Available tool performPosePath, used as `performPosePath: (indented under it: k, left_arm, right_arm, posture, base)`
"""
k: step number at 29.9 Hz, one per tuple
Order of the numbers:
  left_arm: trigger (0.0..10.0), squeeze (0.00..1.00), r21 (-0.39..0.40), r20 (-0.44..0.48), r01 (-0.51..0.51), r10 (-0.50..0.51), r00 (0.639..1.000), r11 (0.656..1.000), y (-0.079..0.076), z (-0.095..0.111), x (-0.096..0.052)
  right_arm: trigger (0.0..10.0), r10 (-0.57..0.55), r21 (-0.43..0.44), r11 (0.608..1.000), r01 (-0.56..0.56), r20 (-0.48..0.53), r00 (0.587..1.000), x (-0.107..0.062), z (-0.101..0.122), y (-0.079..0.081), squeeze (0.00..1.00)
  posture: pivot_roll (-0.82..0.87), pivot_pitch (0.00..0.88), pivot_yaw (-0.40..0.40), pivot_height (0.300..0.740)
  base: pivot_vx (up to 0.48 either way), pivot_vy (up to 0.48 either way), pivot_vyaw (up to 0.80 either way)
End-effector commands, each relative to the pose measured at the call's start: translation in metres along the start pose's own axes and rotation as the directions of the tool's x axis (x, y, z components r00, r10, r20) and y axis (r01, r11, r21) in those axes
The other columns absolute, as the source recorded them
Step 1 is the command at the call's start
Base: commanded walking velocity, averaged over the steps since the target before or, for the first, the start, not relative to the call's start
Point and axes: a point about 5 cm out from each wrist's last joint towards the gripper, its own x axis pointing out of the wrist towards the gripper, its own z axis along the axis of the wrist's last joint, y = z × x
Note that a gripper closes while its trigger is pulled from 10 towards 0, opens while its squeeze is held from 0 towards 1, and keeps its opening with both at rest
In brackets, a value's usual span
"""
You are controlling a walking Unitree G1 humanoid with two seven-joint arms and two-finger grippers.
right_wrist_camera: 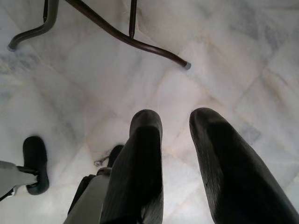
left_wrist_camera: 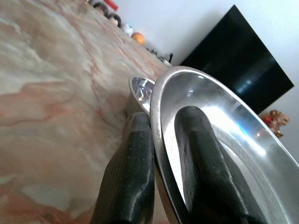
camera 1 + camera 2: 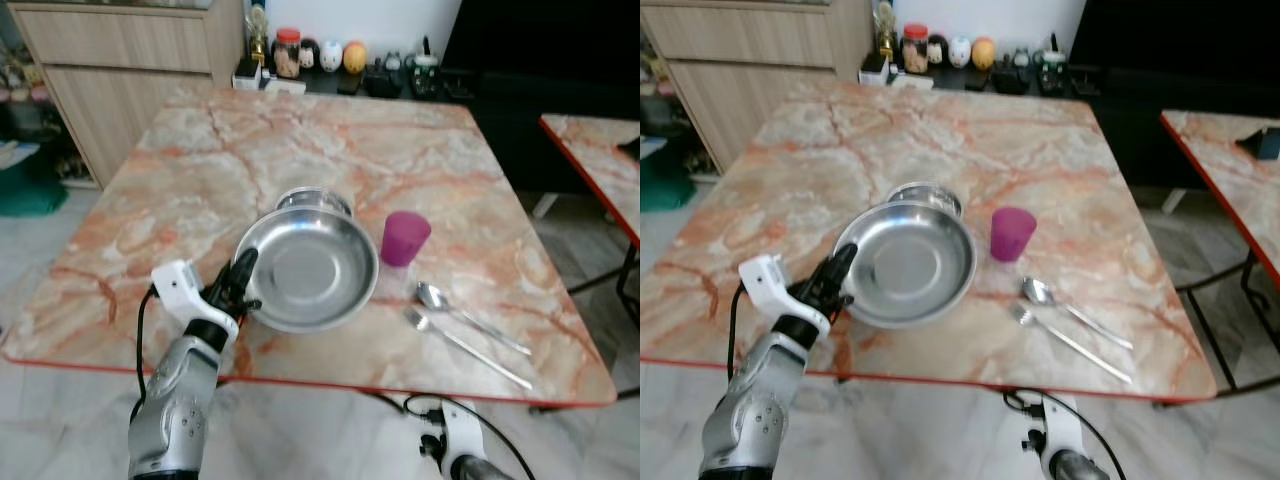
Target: Setting the table
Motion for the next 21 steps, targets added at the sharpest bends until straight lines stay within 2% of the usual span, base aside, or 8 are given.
performPosePath:
  k: [1, 13, 21]
  left_arm:
    - [10.0, 0.00, 0.009, 0.046, 0.034, -0.035, 0.998, 0.999, -0.009, 0.009, 0.004]
    - [10.0, 0.00, 0.018, 0.065, 0.050, -0.051, 0.997, 0.999, -0.014, 0.014, 0.007]
    - [10.0, 0.00, 0.025, 0.100, 0.078, -0.080, 0.992, 0.997, -0.022, 0.025, 0.011]
  right_arm:
    - [10.0, -0.016, 0.008, 1.000, 0.016, -0.005, 1.000, -0.001, -0.001, -0.005, 0.00]
    - [10.0, -0.015, -0.004, 1.000, 0.014, -0.011, 1.000, -0.001, -0.001, -0.006, 0.00]
    - [10.0, -0.011, -0.007, 1.000, 0.011, -0.012, 1.000, -0.001, -0.001, -0.005, 0.00]
  posture:
    - [0.14, 0.000, -0.107, 0.740]
    - [0.14, 0.000, -0.108, 0.740]
    - [0.14, 0.000, -0.108, 0.740]
  base:
    - [0.000, -0.375, 0.00]
    - [0.000, -0.398, 0.00]
    - [0.000, -0.408, 0.00]
